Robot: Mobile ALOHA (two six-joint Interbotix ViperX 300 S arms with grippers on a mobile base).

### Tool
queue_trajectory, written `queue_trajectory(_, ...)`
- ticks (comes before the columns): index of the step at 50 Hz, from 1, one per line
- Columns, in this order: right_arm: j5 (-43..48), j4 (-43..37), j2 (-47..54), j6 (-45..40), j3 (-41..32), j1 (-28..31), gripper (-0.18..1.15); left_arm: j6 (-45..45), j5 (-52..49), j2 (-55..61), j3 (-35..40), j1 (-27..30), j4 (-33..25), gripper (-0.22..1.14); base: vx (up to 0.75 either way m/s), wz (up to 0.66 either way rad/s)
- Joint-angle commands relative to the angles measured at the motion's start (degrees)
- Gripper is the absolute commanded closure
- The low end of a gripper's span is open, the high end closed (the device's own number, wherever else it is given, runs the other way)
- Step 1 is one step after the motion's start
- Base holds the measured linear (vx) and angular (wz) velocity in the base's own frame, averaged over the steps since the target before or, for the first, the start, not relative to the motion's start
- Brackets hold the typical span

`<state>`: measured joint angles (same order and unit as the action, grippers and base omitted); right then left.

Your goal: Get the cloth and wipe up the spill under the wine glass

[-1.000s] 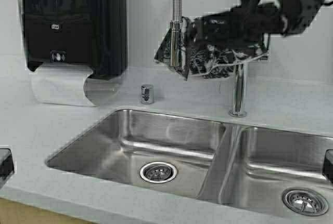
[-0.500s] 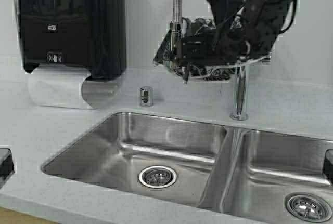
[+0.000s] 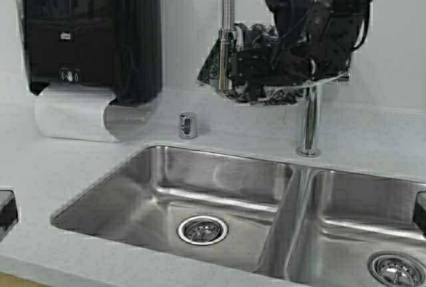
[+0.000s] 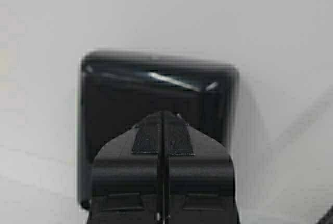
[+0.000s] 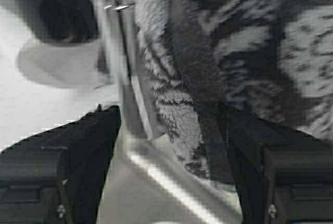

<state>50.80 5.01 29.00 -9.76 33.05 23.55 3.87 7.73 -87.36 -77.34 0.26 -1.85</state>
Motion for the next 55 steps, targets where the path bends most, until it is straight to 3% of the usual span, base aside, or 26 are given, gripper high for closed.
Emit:
queue_trajectory(1,0.53,-0.09,-0.62,0.0,-1.58,-0.26,0.07,0.0,0.44,0.44,0.44,0.0,-0.09,0.89,0.01,0.0)
queue_trajectory(9,0.62,0.0,0.18,0.0,-2.46,-0.35,0.28,0.0,0.44,0.44,0.44,0.0,-0.09,0.89,0.0,0.0)
queue_trajectory(17,0.53,0.0,0.35,0.0,-2.72,-0.26,0.75,0.0,0.44,0.44,0.26,0.0,-0.09,0.89,0.0,0.0)
queue_trajectory(22,0.53,0.0,-0.09,0.0,-2.11,-0.35,0.96,0.0,0.44,0.44,0.26,0.0,-0.09,0.89,0.0,0.0)
queue_trajectory(36,1.41,0.0,-6.42,0.0,2.64,-0.26,0.91,0.0,0.44,0.44,0.26,0.0,-0.09,0.89,0.0,0.0)
queue_trajectory(55,0.35,0.18,-27.07,0.18,4.66,-0.35,0.91,0.0,0.44,0.44,-0.09,0.0,-0.09,0.89,0.0,0.0)
